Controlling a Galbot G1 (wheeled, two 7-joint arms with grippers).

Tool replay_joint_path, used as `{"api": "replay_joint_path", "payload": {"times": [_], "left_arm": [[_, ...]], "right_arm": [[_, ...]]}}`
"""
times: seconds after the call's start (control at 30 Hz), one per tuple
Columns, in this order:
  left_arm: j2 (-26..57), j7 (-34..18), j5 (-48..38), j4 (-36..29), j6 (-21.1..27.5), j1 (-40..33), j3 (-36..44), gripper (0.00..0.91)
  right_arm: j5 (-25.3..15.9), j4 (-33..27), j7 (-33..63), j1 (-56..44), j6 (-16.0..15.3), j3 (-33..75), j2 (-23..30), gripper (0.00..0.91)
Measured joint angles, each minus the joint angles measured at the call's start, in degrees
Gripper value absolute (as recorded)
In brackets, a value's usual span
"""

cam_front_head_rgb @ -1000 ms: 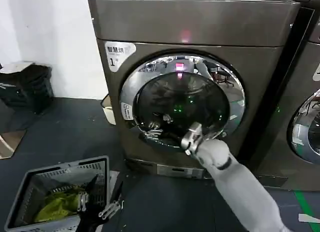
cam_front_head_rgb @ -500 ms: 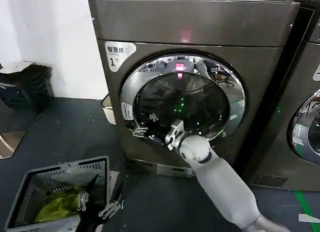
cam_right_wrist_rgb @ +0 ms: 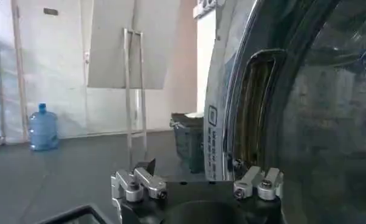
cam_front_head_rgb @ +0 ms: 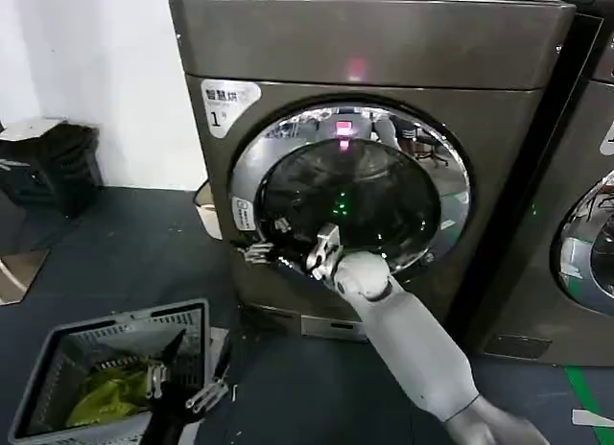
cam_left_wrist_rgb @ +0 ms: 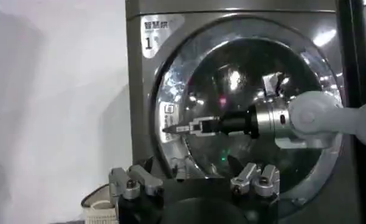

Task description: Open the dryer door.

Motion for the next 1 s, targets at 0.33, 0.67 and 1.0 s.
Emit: {"api": "replay_joint_path", "payload": {"times": [0.33,0.67,1.0], "left_arm": [[9.52,4.67,-16.99,2.43,10.34,-7.33,-7.72,0.907],[24.77,1.32,-31.75,12.41,15.86,-21.19,-7.83,0.907],[34.38,0.79,-36.57,27.60,12.03,-38.50,2.63,0.907]], "right_arm": [[3.79,6.96,-11.02,-3.22,-7.12,1.80,-4.57,0.907],[2.90,19.14,-25.89,-10.88,-11.51,6.88,-12.54,0.907],[-1.86,29.60,-44.96,-23.32,-8.86,15.22,-18.61,0.907]]}}
